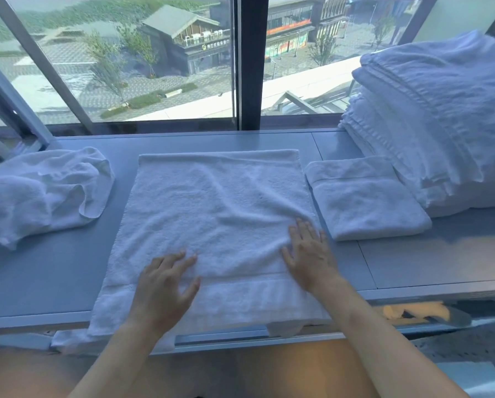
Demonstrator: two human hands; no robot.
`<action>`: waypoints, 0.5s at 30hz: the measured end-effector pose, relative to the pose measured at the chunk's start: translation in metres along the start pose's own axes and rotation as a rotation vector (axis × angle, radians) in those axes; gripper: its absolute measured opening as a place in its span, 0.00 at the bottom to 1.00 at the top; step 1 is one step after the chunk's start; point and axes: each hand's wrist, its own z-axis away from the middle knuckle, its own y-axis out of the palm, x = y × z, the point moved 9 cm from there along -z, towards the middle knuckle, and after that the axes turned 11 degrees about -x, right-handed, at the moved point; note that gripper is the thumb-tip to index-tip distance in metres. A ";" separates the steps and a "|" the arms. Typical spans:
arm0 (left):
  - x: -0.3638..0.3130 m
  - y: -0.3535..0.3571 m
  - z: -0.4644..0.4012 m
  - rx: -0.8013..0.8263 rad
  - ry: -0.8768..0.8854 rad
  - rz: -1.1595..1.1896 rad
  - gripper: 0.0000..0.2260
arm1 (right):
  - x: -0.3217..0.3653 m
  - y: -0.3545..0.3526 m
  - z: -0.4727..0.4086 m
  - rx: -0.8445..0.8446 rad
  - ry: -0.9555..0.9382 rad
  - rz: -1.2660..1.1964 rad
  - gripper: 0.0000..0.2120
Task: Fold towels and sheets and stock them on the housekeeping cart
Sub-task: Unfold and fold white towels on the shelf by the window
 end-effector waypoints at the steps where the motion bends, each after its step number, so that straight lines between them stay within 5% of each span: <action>1: -0.007 -0.002 -0.006 -0.049 0.016 0.005 0.25 | 0.011 -0.002 -0.006 -0.019 -0.009 -0.041 0.31; 6: -0.019 0.039 -0.029 0.152 0.027 -0.046 0.29 | 0.080 0.010 -0.060 0.083 -0.245 -0.203 0.31; 15: 0.006 0.030 0.000 0.215 0.038 -0.099 0.32 | 0.013 0.012 -0.126 0.074 -0.050 -0.039 0.31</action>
